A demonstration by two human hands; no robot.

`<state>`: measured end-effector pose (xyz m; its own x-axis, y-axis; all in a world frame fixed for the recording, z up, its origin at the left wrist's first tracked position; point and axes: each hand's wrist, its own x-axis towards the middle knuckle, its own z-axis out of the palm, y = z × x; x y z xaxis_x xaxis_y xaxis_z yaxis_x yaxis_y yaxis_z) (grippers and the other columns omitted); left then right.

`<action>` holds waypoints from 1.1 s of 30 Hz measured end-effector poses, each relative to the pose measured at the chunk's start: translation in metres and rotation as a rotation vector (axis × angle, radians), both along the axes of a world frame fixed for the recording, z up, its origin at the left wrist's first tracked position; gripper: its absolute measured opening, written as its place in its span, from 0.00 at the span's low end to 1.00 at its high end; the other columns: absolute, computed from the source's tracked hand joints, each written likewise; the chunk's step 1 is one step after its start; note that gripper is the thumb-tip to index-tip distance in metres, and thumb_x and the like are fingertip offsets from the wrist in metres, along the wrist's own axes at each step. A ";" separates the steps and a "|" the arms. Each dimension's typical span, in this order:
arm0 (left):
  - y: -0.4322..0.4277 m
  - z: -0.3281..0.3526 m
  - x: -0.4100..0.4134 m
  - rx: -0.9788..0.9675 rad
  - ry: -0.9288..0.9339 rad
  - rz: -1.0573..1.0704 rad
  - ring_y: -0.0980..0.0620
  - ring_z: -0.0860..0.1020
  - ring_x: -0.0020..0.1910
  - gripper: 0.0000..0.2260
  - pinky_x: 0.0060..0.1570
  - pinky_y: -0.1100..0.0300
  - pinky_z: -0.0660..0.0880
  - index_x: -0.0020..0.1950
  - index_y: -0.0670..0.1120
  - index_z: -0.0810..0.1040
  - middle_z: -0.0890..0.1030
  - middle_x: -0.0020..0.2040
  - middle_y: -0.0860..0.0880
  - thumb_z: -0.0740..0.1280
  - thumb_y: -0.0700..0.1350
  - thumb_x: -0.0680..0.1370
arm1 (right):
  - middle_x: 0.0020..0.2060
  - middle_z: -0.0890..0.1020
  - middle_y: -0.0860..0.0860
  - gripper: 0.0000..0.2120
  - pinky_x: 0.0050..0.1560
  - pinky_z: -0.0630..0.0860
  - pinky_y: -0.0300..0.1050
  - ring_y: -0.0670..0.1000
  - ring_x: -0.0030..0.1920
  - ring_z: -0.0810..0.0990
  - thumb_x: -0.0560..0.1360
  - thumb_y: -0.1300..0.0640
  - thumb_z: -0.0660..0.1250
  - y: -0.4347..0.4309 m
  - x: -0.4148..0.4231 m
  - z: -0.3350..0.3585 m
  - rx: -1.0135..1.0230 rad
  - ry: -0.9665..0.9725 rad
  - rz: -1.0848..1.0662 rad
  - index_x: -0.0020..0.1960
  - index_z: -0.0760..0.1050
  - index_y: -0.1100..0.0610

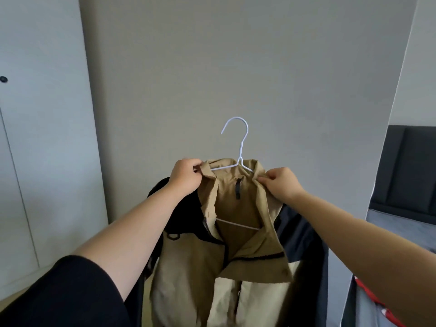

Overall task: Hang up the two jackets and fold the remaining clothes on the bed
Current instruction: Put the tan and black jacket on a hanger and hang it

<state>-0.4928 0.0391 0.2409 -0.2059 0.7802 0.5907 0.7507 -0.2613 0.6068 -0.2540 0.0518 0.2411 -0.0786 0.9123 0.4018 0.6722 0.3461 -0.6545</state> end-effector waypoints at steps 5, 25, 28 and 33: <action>-0.004 0.011 0.017 -0.252 -0.187 0.097 0.40 0.76 0.56 0.25 0.49 0.53 0.71 0.56 0.40 0.75 0.78 0.53 0.41 0.63 0.60 0.74 | 0.26 0.73 0.50 0.17 0.29 0.63 0.40 0.50 0.30 0.72 0.74 0.53 0.65 0.003 -0.008 -0.013 0.086 0.031 -0.221 0.29 0.70 0.57; -0.012 -0.032 0.022 0.249 -0.039 0.195 0.48 0.74 0.52 0.08 0.47 0.61 0.68 0.55 0.46 0.77 0.78 0.53 0.48 0.63 0.39 0.77 | 0.26 0.74 0.49 0.16 0.29 0.62 0.40 0.51 0.31 0.73 0.75 0.53 0.66 -0.009 0.012 -0.008 0.145 0.183 -0.208 0.30 0.72 0.54; -0.009 -0.019 0.024 0.109 0.198 -0.092 0.47 0.72 0.60 0.13 0.56 0.56 0.68 0.63 0.47 0.73 0.77 0.59 0.49 0.62 0.48 0.79 | 0.25 0.73 0.49 0.17 0.30 0.63 0.41 0.51 0.30 0.72 0.75 0.54 0.67 -0.011 0.015 -0.008 0.174 0.148 -0.150 0.29 0.71 0.55; -0.004 -0.011 0.038 -0.105 0.063 -0.156 0.51 0.69 0.31 0.19 0.31 0.59 0.61 0.29 0.48 0.64 0.68 0.28 0.52 0.60 0.49 0.80 | 0.24 0.72 0.49 0.17 0.31 0.65 0.41 0.49 0.29 0.71 0.76 0.56 0.65 -0.016 0.028 -0.003 0.158 0.169 -0.111 0.29 0.72 0.56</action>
<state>-0.4550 0.0354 0.2302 -0.0428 0.8579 0.5120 0.7437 -0.3149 0.5898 -0.2263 0.0362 0.2384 0.0994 0.8365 0.5389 0.5974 0.3829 -0.7046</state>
